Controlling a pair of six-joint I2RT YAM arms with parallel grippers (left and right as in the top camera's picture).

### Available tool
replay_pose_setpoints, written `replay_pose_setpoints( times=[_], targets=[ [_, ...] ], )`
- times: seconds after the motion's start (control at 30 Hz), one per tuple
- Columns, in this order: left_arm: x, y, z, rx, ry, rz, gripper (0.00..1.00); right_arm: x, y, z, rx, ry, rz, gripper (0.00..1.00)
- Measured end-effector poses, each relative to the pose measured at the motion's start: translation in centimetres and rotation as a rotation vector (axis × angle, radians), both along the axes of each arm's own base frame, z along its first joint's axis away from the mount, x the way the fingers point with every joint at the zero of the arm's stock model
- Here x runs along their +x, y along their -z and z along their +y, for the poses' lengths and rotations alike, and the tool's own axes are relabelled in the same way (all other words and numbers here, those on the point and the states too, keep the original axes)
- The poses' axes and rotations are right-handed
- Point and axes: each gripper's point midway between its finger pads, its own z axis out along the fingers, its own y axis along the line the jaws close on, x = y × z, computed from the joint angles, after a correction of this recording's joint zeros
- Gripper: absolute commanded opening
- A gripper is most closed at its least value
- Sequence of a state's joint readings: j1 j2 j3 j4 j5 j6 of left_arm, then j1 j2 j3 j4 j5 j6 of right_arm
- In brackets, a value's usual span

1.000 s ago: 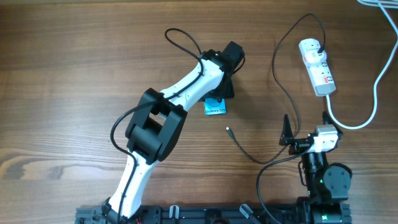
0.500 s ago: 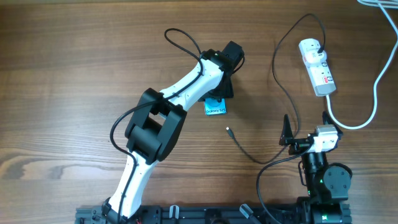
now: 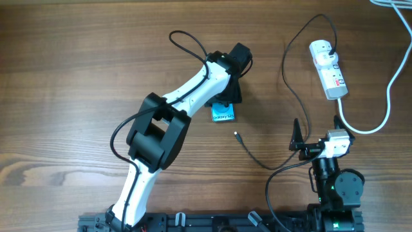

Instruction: Plug charger to phone and switch on socket

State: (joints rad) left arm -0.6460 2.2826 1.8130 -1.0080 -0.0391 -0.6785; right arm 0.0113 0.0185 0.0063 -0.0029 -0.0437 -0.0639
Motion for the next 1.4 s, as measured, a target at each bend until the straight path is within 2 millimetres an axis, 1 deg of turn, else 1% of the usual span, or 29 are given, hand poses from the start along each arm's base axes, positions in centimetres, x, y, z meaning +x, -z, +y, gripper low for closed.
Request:
replay_pose_setpoints(
  times=[0.23,0.33,0.47,0.73,0.93,1.13,1.4],
  targets=[
    [-0.3,-1.1,-0.5,-0.055,-0.003,0.02,0.69,0.0,0.0,0.0,0.0,0.0,0.0,1.0],
    [-0.4,-1.7,-0.7,-0.128,-0.02,0.06,0.68,0.0,0.0,0.0,0.0,0.0,0.0,1.0],
    [-0.2,-2.8,-0.5,-0.227,-0.054,0.114,0.68,0.0,0.0,0.0,0.0,0.0,0.0,1.0],
    [1.0,-5.2,0.9,-0.431,-0.141,0.202,0.66,0.0,0.0,0.0,0.0,0.0,0.0,1.0],
    [1.8,-7.3,1.6,-0.626,-0.199,0.281,0.67,0.0,0.0,0.0,0.0,0.0,0.0,1.0],
    [2.7,-10.0,2.4,-0.845,-0.245,0.361,0.67,0.0,0.0,0.0,0.0,0.0,0.0,1.0],
    [4.2,-13.7,4.6,-1.093,-0.291,0.416,0.67,0.0,0.0,0.0,0.0,0.0,0.0,1.0]
  ],
)
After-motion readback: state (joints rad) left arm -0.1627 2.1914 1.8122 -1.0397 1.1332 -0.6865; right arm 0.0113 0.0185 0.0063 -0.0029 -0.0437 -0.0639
